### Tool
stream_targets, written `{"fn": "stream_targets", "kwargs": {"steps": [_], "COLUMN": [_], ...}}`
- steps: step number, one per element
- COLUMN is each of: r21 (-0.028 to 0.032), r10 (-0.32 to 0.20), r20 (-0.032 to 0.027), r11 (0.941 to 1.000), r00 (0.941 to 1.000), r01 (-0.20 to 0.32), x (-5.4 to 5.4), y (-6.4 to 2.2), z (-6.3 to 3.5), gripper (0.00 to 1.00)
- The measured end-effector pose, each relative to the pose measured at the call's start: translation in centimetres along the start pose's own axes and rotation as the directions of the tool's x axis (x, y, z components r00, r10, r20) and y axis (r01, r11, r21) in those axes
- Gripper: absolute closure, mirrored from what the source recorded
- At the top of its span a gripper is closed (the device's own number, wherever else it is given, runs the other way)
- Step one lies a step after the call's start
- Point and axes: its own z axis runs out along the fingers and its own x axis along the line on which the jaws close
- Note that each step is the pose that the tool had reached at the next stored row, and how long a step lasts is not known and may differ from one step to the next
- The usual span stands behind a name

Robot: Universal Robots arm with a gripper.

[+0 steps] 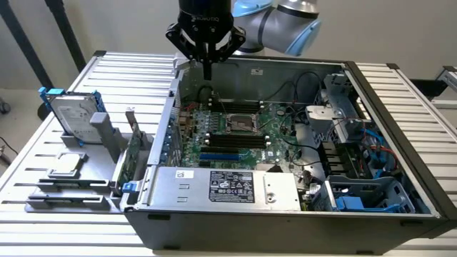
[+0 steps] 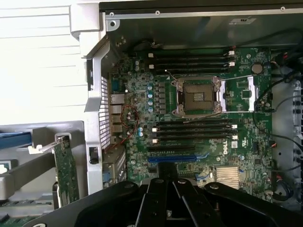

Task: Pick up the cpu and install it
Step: 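Reach for the cpu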

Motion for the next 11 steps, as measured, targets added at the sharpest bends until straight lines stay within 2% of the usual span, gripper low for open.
{"fn": "stream_targets", "kwargs": {"steps": [11], "r21": [-0.0002], "r10": [0.000], "r20": [0.0001], "r11": [1.0000], "r00": [1.0000], "r01": [0.000], "x": [5.0], "y": [-0.57], "z": [-0.11], "gripper": [0.89]}}
